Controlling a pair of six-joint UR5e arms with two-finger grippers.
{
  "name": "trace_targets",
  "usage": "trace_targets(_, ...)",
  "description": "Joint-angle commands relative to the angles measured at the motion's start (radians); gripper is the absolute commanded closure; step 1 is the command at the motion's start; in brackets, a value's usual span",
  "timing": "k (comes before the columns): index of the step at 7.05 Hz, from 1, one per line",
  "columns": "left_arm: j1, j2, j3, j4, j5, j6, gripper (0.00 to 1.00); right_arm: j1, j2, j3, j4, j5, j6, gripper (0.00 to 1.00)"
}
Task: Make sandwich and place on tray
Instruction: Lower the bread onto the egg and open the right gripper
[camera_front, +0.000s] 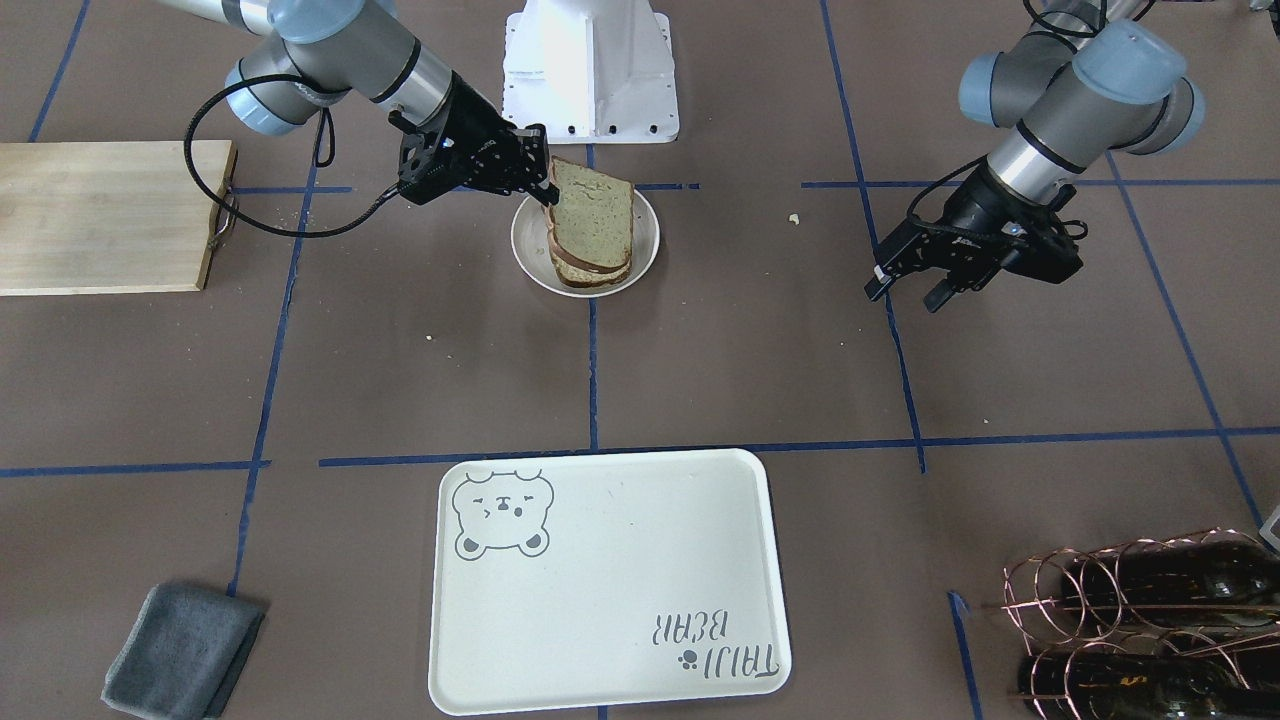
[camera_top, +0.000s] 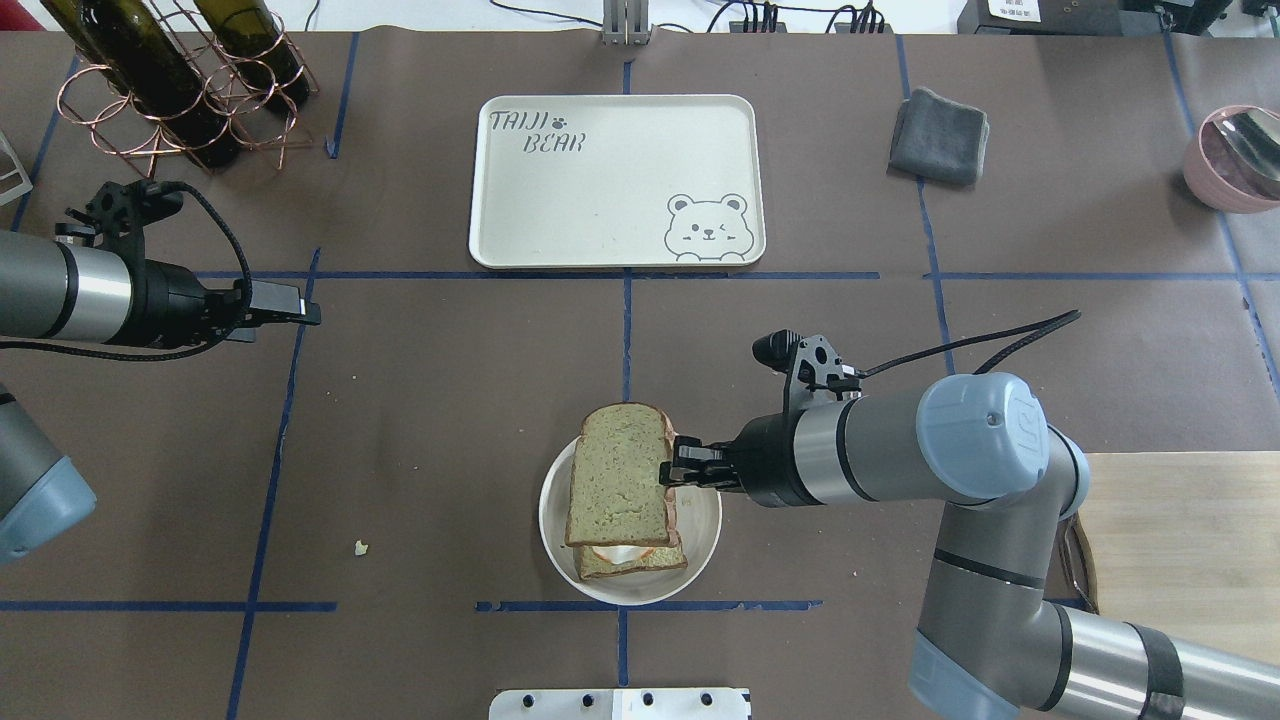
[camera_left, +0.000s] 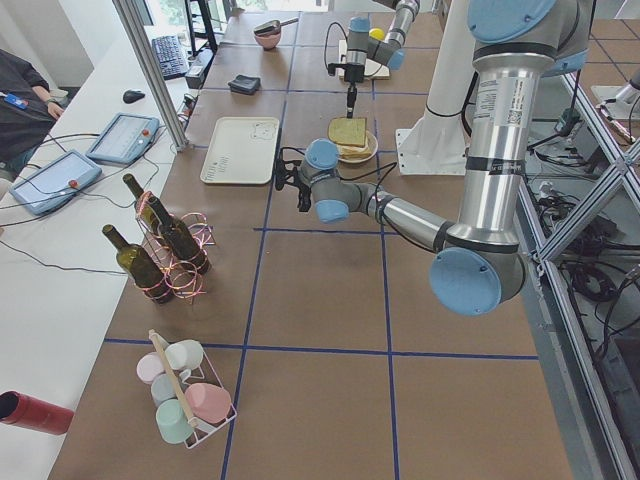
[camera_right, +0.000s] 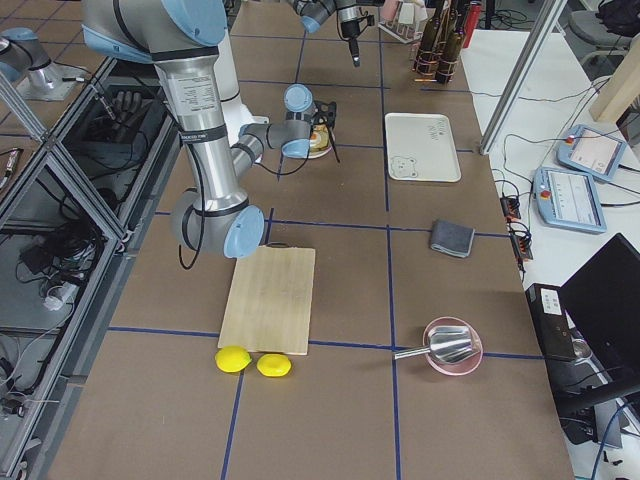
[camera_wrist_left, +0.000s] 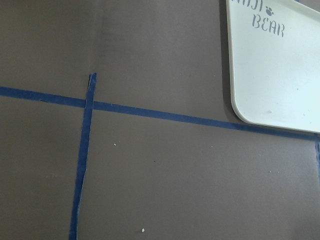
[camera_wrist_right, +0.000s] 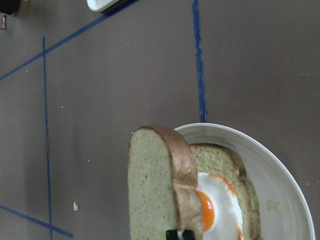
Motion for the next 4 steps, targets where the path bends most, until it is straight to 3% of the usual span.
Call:
trace_targets(1, 0.004, -0.01, 0.0, 0.001, 0.0, -0.002, 0.0, -0.027, 0.002, -0.005, -0.067, -0.024, -0.005, 1.0)
trace_targets(2, 0.014, -0.013, 0.002, 0.001, 0.0, -0.004, 0.0, -0.027, 0.002, -0.006, -0.079, -0.028, -0.005, 0.67)
trace_targets(3, 0.031, -0.035, 0.005, 0.003, 0.002, -0.014, 0.0, -0.027, 0.002, -0.005, -0.09, -0.037, -0.006, 0.01)
trace_targets(4, 0.066, -0.077, 0.015, 0.006, 0.016, -0.048, 0.0, -0.015, 0.021, 0.002, -0.13, -0.034, -0.008, 0.0)
